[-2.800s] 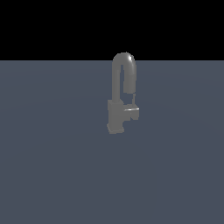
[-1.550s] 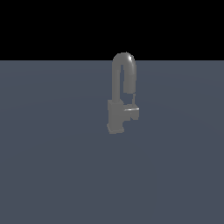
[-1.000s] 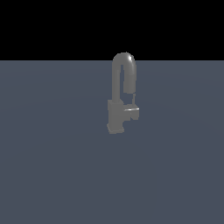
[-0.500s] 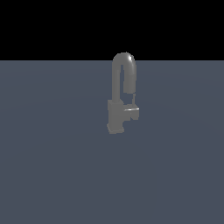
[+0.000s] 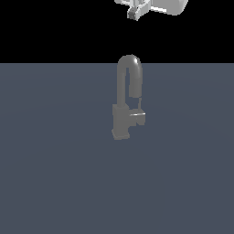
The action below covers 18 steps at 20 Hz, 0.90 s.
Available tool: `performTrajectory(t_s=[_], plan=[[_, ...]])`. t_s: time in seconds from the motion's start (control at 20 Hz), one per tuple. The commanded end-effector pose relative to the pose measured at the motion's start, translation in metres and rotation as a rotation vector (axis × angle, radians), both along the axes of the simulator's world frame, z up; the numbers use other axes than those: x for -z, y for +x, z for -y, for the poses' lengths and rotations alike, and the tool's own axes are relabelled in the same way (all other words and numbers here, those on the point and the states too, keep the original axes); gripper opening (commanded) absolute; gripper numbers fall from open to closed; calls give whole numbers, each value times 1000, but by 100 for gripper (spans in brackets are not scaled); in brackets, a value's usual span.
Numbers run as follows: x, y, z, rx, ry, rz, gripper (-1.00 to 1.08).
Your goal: Turn on the faucet by rotating a designated handle.
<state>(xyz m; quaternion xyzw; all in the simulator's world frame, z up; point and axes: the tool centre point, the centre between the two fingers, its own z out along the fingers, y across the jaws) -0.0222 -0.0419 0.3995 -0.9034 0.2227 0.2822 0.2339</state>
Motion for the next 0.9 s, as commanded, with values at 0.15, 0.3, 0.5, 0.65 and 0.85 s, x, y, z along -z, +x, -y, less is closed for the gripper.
performTrajectory(t_s=[0.15,0.3,0.5,0.65,0.85], plan=[[25,22,9,65,69,-88,-100],[40,33,13,102,107,-137,-100],[62,46,19,153,159,-205,-100],[79,55,24,193,200,-258,-100],[105,67,29,248,257,-332,-100]])
